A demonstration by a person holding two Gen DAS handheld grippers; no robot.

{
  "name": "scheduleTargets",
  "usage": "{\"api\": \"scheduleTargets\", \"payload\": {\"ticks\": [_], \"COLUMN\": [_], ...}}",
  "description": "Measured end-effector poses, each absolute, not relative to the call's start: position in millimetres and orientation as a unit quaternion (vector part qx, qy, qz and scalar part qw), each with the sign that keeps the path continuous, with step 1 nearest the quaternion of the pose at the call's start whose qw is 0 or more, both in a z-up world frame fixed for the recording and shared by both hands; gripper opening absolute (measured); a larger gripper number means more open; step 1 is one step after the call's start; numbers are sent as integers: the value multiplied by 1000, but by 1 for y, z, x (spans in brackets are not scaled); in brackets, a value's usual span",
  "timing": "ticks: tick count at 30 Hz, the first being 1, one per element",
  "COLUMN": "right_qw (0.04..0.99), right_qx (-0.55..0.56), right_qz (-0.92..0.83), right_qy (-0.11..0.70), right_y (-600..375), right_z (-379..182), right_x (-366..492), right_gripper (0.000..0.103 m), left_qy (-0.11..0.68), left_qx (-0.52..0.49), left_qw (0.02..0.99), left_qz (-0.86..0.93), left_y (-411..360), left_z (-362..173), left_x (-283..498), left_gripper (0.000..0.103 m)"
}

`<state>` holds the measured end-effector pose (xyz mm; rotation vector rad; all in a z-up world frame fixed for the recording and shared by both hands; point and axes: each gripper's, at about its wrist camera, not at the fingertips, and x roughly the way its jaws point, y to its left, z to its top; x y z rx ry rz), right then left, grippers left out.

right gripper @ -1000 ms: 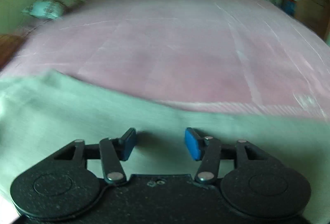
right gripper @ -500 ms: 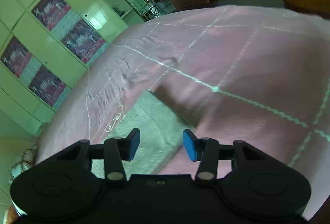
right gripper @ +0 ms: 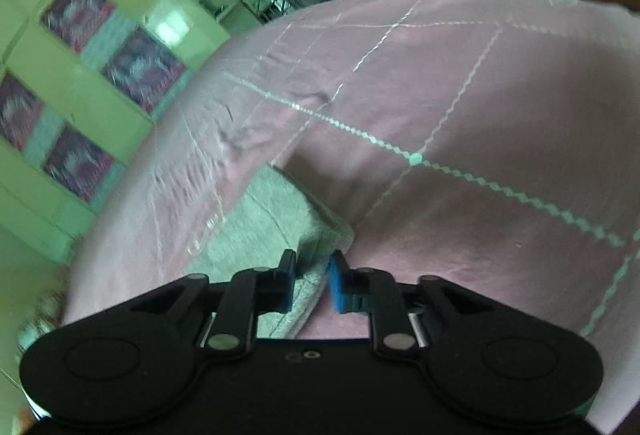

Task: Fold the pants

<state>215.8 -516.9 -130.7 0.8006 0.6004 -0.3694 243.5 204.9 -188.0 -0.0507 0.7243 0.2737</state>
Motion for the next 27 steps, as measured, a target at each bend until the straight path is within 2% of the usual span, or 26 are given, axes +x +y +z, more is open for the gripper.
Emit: {"api": "scheduleTargets", "payload": {"ticks": [4, 6, 10, 11, 13, 14, 15, 17, 23, 25, 27], "right_qw": [874, 883, 899, 897, 858, 857, 864, 872, 872, 869, 862], "right_qx": [358, 344, 352, 350, 357, 369, 371, 369, 377, 380, 393], "right_qz": [-148, -145, -126, -132, -162, -153, -149, -159, -148, -149, -152], "right_qy": [295, 285, 227, 234, 331, 324, 307, 281, 273, 280, 282], "right_y": [-513, -513, -514, -517, -527, -530, -532, -531, -531, -531, -531], "right_z": [-125, -112, -99, -110, -149, -156, -152, -144, -145, -149, -151], "right_x": [229, 231, 221, 223, 239, 236, 229, 216, 198, 200, 202], "right_gripper": [1, 0, 0, 0, 1, 1, 2, 21, 21, 21, 21], "left_qy": [339, 313, 374, 372, 376, 375, 375, 373, 332, 358, 338], "left_qx": [0, 7, -15, -39, -96, -110, -105, -93, -43, -99, -144], "left_qw": [929, 936, 913, 914, 909, 908, 908, 911, 920, 903, 896], "left_qz": [148, 161, 160, 158, 155, 153, 152, 151, 206, 218, 250], "left_y": [202, 205, 223, 229, 243, 247, 246, 242, 249, 276, 293], "left_z": [-179, -171, -188, -192, -197, -198, -198, -199, -189, -198, -189], "left_x": [245, 244, 254, 252, 250, 249, 250, 249, 241, 247, 242], "left_gripper": [103, 103, 103, 103, 103, 103, 103, 103, 103, 103, 103]}}
